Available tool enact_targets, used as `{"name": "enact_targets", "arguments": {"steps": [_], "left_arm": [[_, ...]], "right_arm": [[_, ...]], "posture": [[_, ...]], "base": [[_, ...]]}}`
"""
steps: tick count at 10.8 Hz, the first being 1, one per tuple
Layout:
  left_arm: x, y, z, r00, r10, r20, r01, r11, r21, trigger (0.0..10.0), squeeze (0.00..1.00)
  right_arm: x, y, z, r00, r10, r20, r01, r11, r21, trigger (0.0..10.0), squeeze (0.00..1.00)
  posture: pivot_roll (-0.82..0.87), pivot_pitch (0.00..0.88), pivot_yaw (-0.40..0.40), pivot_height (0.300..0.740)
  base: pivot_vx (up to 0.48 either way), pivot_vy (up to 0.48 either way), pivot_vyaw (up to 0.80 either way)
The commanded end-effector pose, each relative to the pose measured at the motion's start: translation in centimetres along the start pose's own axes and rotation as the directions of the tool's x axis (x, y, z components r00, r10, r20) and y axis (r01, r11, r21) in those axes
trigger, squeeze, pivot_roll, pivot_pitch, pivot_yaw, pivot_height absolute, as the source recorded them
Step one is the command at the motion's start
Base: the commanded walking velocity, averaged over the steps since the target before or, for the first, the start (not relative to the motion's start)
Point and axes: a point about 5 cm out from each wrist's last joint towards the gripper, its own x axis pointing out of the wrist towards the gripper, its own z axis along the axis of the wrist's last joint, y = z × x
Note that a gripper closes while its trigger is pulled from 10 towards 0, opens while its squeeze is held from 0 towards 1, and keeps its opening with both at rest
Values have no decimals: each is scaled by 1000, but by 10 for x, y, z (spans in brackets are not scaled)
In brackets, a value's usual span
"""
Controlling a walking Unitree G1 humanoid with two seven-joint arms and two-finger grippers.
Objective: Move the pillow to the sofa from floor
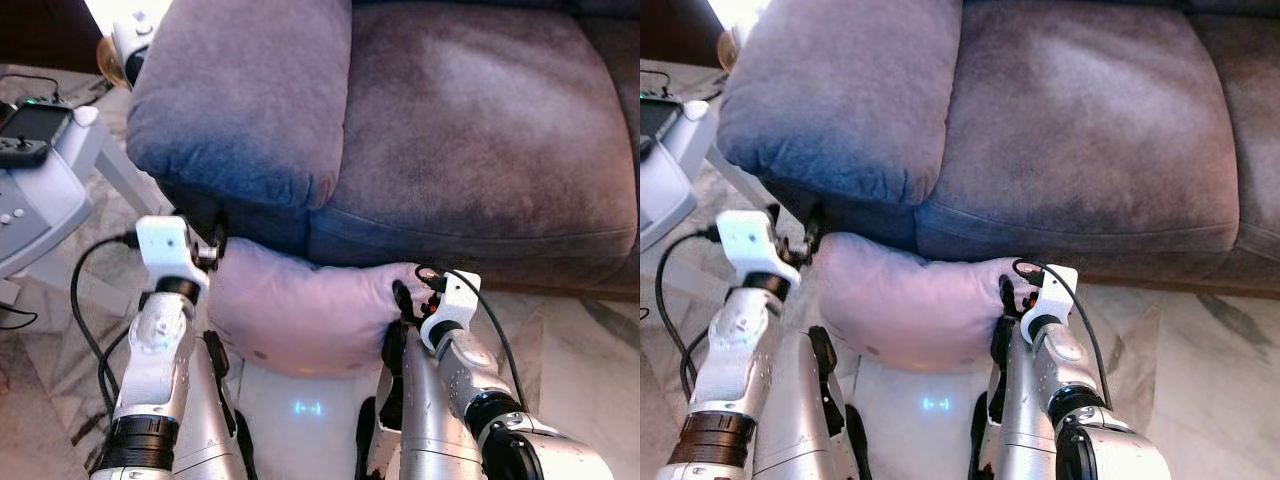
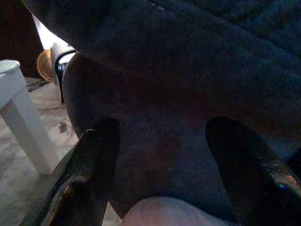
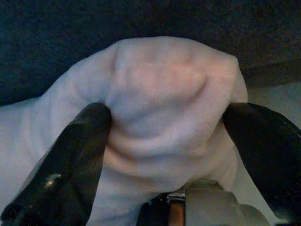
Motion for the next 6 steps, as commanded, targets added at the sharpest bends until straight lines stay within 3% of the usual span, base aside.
{"name": "enact_targets", "arguments": {"steps": [1,2,6], "left_arm": [[-3,4,-1,1000,16,-21,-16,1000,-22,10000,0],[-3,5,-1,999,20,-30,-21,999,-29,10000,0],[2,2,6,999,10,-36,-11,1000,-25,10000,0]], "right_arm": [[-3,-2,-8,1000,-8,-23,8,1000,-12,6471,0],[-3,-2,-8,1000,-6,-19,5,1000,-23,0,0],[-3,1,-10,1000,15,-15,-16,999,-46,0,0]], "posture": [[172,337,-61,473],[175,335,-60,473],[181,321,-59,473]], "base": [[0,0,0],[0,0,0],[0,0,0]]}}
